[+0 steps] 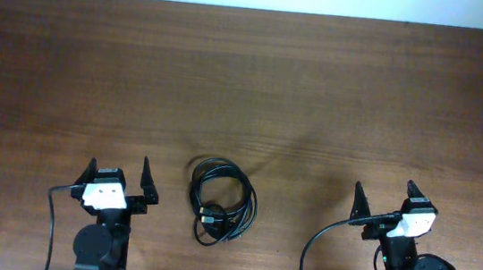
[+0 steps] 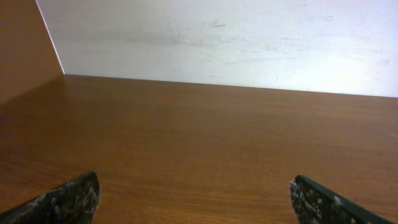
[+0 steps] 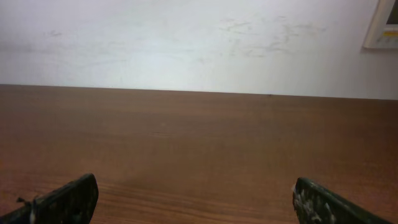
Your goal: Untangle cables
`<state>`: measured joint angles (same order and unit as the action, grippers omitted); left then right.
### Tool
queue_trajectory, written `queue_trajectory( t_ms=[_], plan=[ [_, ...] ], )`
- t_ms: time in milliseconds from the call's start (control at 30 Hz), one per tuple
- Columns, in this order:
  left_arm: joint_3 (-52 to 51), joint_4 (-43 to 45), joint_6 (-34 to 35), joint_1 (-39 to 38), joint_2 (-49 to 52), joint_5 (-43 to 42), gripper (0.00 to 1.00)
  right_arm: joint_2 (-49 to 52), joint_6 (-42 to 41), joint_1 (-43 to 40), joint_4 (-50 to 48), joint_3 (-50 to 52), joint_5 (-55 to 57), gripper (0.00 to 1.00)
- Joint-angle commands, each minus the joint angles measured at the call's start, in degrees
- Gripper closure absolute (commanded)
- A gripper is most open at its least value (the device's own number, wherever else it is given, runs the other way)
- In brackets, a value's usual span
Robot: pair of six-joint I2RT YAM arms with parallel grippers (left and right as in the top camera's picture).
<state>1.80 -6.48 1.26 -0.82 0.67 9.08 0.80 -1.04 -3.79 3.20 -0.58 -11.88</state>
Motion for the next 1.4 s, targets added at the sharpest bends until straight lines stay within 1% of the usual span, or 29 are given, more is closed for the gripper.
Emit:
queue_trajectory(
  t_ms=[0,1233,1367],
  plan=[
    [0.0,-0.5,-0.9,0.3,-0.3,0.6,0.01,-0.6,0.2,0.3,0.3,0.3,-1.0,0.01],
    [0.0,-0.3,-0.9,0.3,-0.3,1.2,0.01,-0.3,0.2,0.3,0.3,0.3,-1.0,0.01],
    [0.1,-0.3,-0.9,0.3,-0.3,-1.2,0.01,-0.3,0.2,0.3,0.3,0.3,-1.0,0.01]
  ],
)
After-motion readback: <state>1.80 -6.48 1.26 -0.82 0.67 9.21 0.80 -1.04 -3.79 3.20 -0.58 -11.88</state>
